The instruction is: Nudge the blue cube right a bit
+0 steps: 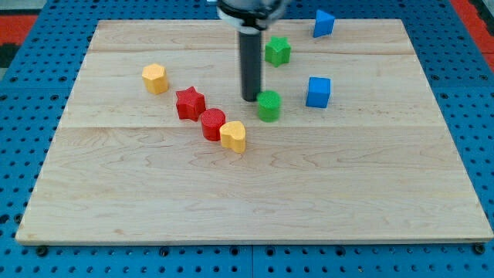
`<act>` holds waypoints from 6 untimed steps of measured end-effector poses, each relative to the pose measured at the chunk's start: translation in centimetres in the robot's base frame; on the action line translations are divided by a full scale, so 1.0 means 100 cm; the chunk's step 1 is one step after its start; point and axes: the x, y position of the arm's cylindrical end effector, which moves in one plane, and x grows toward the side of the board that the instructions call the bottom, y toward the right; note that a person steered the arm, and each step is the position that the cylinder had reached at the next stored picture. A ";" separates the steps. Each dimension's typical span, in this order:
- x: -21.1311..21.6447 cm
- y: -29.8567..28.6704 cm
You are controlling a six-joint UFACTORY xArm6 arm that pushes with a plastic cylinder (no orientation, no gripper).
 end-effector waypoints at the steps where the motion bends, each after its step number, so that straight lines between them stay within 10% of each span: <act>1: 0.013 0.037; 6: 0.021 0.113</act>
